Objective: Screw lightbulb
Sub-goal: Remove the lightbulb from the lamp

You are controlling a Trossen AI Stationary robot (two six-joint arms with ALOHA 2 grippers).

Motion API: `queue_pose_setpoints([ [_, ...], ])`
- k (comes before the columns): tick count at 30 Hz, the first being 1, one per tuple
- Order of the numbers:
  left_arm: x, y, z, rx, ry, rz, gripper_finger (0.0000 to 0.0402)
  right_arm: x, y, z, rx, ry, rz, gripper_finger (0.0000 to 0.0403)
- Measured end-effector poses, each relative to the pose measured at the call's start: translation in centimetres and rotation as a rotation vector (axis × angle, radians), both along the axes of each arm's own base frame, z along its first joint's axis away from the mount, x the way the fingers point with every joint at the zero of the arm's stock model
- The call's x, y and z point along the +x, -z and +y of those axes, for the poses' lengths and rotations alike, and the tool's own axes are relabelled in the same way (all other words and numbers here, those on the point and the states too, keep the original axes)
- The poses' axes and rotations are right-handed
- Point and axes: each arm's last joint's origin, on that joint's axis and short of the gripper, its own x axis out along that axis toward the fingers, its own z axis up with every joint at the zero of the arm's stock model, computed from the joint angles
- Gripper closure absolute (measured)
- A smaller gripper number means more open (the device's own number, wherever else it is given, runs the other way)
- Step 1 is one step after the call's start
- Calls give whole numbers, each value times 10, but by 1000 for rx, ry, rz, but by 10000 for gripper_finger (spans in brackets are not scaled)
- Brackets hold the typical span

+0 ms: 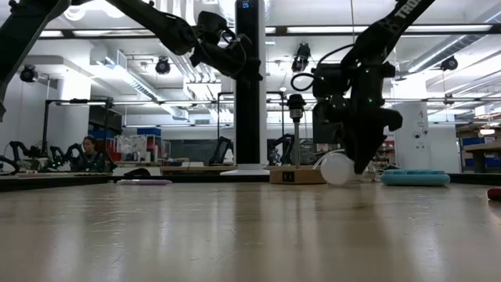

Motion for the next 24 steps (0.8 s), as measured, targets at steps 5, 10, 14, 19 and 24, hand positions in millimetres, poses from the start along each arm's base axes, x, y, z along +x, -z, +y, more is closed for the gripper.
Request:
queue_pose_setpoints([
  [5, 0, 0, 0, -3, 0, 3, 401, 0, -2, 1, -5, -2, -6, 239],
  [10, 0, 1, 0, -3, 0, 4, 401, 1, 1, 1, -2, 0, 2, 224],
  [14, 0, 1, 0, -3, 0, 4, 401, 2, 3, 1, 0, -3, 8, 214],
  [19, 0, 1, 0, -3, 0, 4, 401, 1, 2, 1, -14, 10, 14, 201],
  [24, 0, 0, 0, 3, 1, 4, 401, 0, 0, 1, -22, 17, 15, 177],
])
